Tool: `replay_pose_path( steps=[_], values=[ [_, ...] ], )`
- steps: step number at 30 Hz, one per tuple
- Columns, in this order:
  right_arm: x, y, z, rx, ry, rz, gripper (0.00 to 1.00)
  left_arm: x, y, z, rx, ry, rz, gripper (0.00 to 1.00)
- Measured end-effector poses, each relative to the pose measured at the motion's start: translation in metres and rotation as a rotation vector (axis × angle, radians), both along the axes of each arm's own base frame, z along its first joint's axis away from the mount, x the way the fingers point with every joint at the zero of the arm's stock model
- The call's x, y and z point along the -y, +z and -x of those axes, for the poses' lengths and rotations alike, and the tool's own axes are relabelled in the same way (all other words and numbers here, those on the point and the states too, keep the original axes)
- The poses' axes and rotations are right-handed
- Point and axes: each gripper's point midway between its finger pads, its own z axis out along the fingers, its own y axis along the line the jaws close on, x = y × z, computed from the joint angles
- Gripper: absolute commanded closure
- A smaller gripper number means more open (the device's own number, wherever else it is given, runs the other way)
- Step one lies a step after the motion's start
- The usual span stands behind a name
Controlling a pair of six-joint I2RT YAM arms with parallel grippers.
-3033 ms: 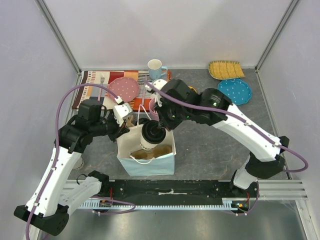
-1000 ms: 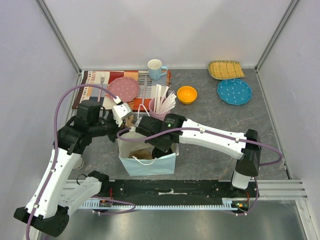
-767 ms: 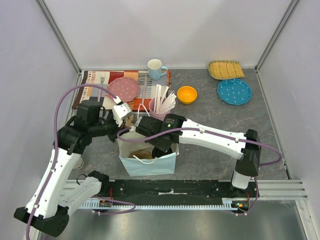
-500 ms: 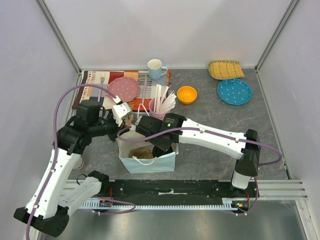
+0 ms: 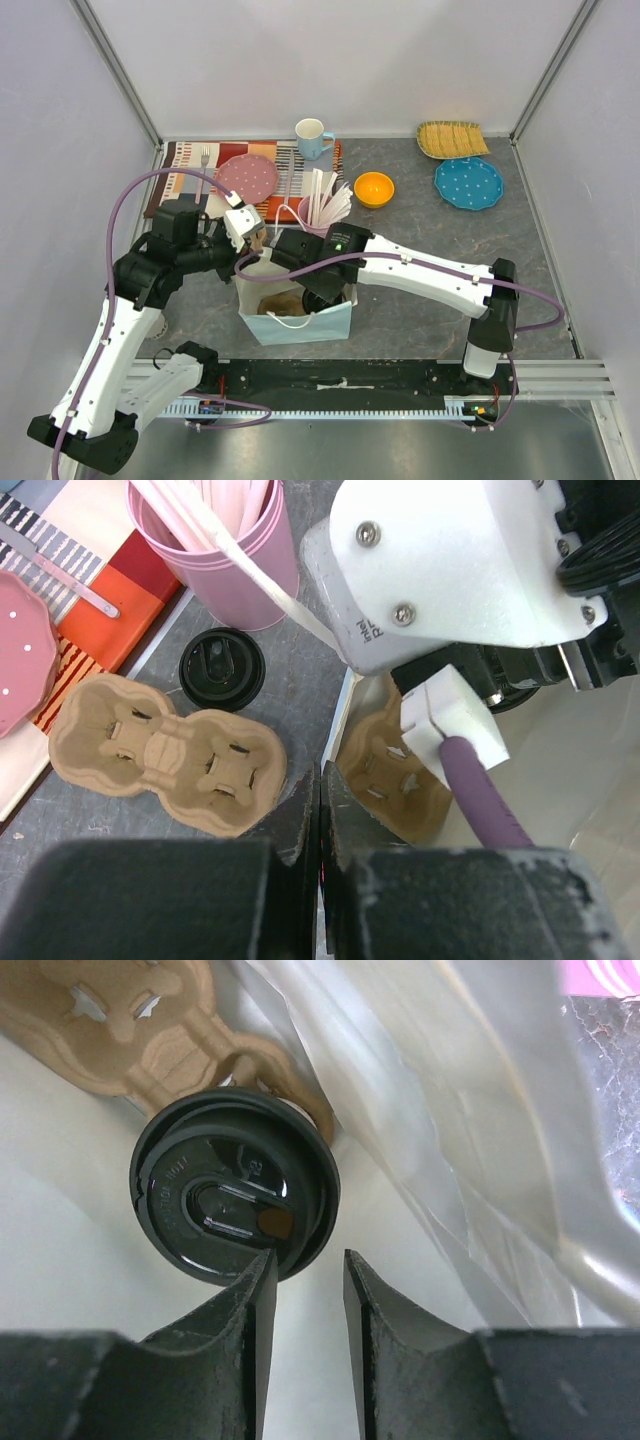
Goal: Pack the takeout coffee
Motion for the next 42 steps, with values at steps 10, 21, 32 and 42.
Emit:
replay_pose_path(
  steps=[10, 21, 32, 42],
  values=[
    [0.001, 0.022, -0.001, 0.015, -0.007, -0.018, 0.44, 0.000, 0.000, 0.000, 0.000, 0.000, 0.001, 0.98],
    [-0.010, 0.046, -0.003, 0.038, -0.022, -0.100, 0.35, 0.002, -0.002, 0.002, -0.014, -0.010, 0.004, 0.98],
    [-0.019, 0.053, 0.003, 0.016, -0.005, -0.162, 0.30, 0.004, 0.003, -0.001, 0.002, -0.020, 0.020, 0.98],
    [-0.031, 0.074, 0.009, 0.013, 0.011, -0.298, 0.28, 0.012, 0.017, -0.006, 0.055, -0.044, 0.060, 0.98]
  ],
)
